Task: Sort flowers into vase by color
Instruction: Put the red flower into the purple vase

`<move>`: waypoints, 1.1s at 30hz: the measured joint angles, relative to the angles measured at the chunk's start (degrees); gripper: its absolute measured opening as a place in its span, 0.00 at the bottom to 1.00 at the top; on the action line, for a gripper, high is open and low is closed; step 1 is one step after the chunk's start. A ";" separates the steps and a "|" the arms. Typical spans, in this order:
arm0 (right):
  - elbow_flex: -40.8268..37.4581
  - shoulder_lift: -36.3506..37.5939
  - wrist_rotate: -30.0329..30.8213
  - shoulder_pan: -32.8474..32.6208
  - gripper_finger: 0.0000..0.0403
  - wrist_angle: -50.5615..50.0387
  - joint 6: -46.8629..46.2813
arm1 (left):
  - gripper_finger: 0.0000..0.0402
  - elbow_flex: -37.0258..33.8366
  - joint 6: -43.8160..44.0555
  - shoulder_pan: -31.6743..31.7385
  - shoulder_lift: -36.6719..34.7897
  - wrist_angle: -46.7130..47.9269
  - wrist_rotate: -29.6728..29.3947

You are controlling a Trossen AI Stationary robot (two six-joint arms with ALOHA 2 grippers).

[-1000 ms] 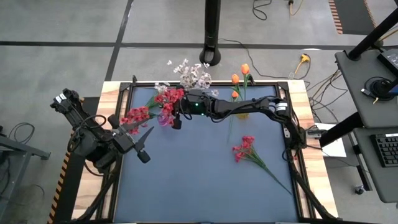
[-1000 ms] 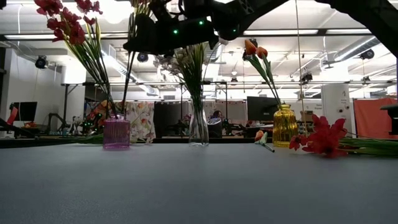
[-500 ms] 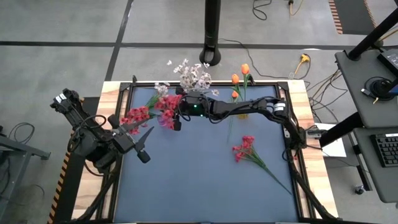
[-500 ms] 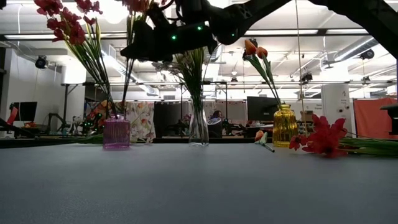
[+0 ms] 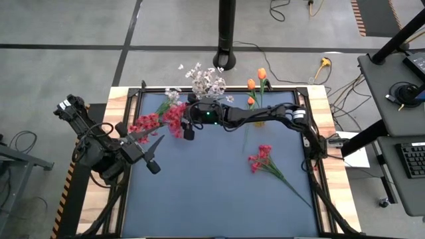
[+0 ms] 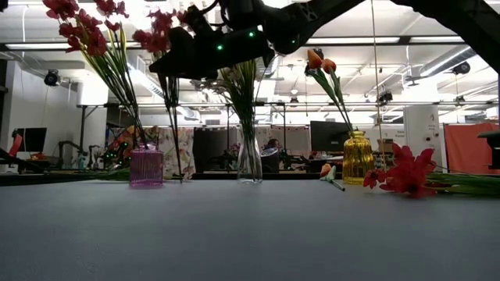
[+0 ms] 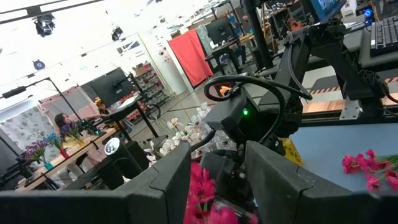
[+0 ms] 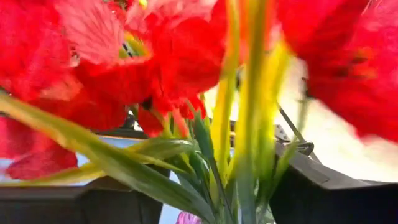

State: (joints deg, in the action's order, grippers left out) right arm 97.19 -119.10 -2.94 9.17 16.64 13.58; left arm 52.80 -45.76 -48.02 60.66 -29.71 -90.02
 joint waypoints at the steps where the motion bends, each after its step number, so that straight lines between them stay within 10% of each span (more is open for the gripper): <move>1: 0.00 0.21 -0.01 -0.04 0.56 -0.74 0.07 | 0.34 0.00 0.00 -0.01 0.00 0.00 0.00; 13: 0.00 2.52 -0.02 -0.31 0.72 -3.97 0.51 | 0.34 0.00 -0.01 -0.01 0.00 -0.02 0.00; 33: -0.17 10.85 -3.94 -0.35 0.19 -3.48 -0.59 | 0.34 0.00 -1.33 0.00 -0.04 0.21 0.02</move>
State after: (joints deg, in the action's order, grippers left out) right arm 97.01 -108.25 -6.88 8.82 13.16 12.99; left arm 52.80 -47.09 -48.02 60.63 -29.50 -90.00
